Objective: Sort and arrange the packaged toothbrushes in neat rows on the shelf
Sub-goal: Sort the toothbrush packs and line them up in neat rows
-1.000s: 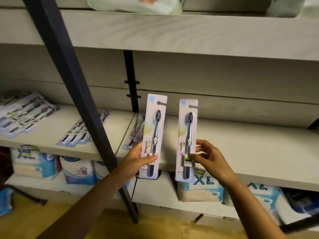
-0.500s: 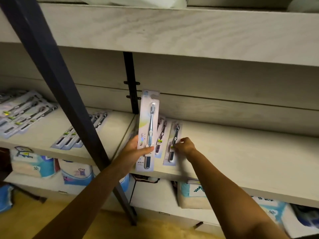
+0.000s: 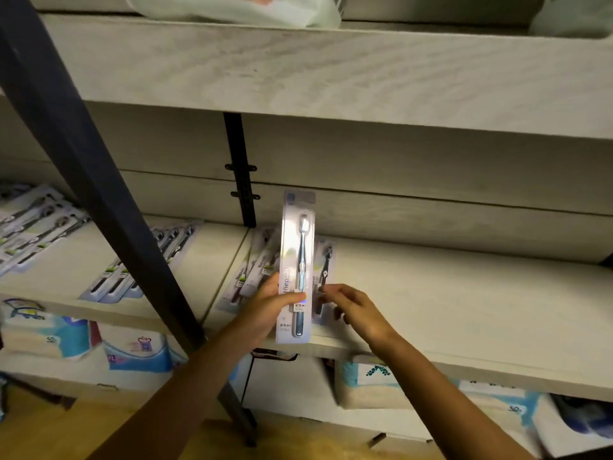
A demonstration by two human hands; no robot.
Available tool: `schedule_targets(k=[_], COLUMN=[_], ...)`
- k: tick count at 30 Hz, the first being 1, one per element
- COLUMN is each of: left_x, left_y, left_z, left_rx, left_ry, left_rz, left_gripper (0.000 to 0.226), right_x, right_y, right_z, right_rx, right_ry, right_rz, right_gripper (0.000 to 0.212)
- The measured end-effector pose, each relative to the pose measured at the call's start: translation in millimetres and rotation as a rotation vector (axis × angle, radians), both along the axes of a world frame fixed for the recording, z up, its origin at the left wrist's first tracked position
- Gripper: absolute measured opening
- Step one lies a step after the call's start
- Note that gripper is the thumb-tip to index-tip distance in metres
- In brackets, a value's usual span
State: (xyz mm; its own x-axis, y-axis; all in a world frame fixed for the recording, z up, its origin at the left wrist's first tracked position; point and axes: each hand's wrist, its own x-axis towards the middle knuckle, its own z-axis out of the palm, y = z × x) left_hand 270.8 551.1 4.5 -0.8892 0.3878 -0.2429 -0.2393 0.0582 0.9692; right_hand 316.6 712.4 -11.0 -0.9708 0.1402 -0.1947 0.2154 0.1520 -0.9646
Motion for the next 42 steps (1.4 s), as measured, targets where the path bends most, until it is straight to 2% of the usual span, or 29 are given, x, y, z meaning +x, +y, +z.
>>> schedule_targets(k=[2, 5, 9, 13, 16, 23, 27, 30, 34, 37, 42], left_x=[1.5, 4.7, 4.4, -1.8, -1.1, 3.1, 6.4, 7.5, 6.8, 10.0, 16.2], left_y=[13.1, 31.3, 43.6, 32.4, 19.3, -0.8, -3.6, -1.2, -1.3, -5.5, -17.3], left_z=[-2.9, -9.1, -11.7, -14.2, -18.7, -21.5, -20.2, -13.1, 3.6, 15.8, 22.8], left_rx=[0.046, 0.096, 0.049, -0.014, -0.03, -0.021, -0.035, -0.047, -0.061, -0.076, -0.033], left_ry=[-0.037, -0.071, 0.004, 0.063, 0.061, 0.07, 0.085, 0.125, 0.227, 0.32, 0.379], left_rz=[-0.02, -0.084, -0.084, 0.063, 0.095, 0.169, 0.152, 0.102, 0.005, -0.115, -0.188], left_gripper=[0.038, 0.043, 0.024, 0.02, 0.02, 0.019, 0.022, 0.018, 0.012, 0.015, 0.017], right_x=[21.5, 33.1, 24.6, -2.0, -24.7, -47.5, -47.9, -35.7, 2.3, 34.3, 57.3], right_y=[-2.8, -0.4, 15.5, 39.0, 47.8, 38.9, 39.7, 46.3, 48.0, 42.0, 24.9], right_z=[2.6, -3.3, -13.9, -29.9, -48.9, -64.9, -57.5, -39.9, 5.2, 42.6, 70.8], right_rx=[0.006, 0.027, 0.03, 0.035, 0.049, 0.372, 0.53, 0.523, 0.39, 0.44, 0.52], right_ry=[-0.006, 0.031, 0.044, -0.071, -0.21, -0.359, -0.372, -0.255, 0.095, 0.308, 0.399], right_rz=[0.06, -0.031, -0.12, -0.209, -0.253, -0.146, -0.125, -0.162, -0.182, -0.08, 0.031], right_gripper=[0.024, 0.028, 0.022, 0.021, 0.024, 0.029, 0.047, 0.049, 0.022, 0.015, 0.022])
